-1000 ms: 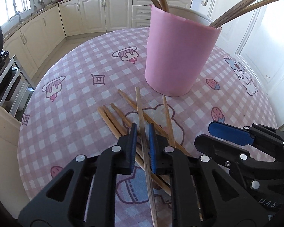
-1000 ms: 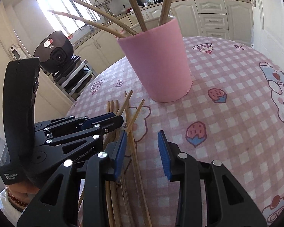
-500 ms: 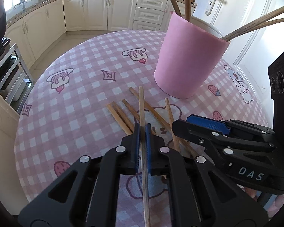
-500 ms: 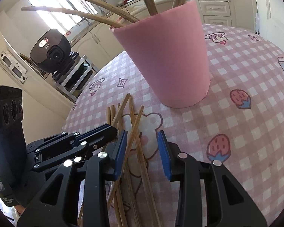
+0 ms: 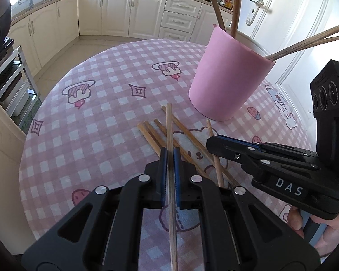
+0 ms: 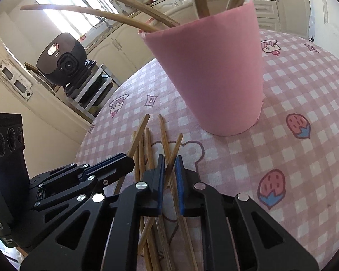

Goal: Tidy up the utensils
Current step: 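Lift both held chopsticks up from the pile toward the pink cup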

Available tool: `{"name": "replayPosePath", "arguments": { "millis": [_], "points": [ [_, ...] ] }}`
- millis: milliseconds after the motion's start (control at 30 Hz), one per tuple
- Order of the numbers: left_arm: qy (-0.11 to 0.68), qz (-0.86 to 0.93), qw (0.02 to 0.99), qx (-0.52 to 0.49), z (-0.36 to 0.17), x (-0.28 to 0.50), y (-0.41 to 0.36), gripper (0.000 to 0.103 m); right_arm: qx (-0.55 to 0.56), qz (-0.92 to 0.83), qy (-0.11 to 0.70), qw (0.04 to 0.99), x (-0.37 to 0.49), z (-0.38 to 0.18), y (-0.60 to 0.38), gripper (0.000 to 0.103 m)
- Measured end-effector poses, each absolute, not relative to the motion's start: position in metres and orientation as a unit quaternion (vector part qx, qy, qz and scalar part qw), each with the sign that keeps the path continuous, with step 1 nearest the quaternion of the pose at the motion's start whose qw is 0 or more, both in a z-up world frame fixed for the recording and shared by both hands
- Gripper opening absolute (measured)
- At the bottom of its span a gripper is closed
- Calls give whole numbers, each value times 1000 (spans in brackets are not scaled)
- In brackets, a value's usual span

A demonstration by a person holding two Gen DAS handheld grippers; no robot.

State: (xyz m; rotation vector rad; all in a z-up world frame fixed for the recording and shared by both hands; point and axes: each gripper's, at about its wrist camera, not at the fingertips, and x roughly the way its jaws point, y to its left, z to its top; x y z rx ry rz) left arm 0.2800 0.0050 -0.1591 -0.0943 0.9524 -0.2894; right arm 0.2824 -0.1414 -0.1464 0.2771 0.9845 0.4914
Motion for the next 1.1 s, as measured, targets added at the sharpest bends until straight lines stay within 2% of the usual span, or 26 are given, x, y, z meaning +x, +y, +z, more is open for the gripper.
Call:
{"name": "replayPosePath", "arguments": {
  "millis": [300, 467, 1100],
  "points": [
    [434, -148, 887, -59, -132, 267, 11, 6, 130, 249, 419, 863, 255, -107, -155, 7],
    [426, -151, 890, -53, -114, 260, 10, 6, 95, 253, 393, 879, 239, -81, -154, 6],
    [498, -121, 858, -41, -157, 276, 15, 7, 96, 246, 437, 860, 251, -116, -145, 6]
  ]
}}
